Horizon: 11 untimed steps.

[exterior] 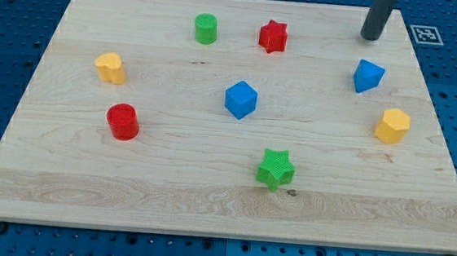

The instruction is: Move the yellow hexagon towards bottom right

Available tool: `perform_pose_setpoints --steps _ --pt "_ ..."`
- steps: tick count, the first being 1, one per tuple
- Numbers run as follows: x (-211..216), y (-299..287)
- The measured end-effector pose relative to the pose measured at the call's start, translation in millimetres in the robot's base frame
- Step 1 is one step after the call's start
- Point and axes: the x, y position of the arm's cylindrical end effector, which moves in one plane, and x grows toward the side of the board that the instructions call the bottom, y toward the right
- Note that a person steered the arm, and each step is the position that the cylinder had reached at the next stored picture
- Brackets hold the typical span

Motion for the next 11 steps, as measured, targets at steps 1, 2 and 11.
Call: perform_pose_setpoints --steps 1,2,11 --pt "7.3 13.0" --pt "23.5 17.2" --pt "183.2 -36.7"
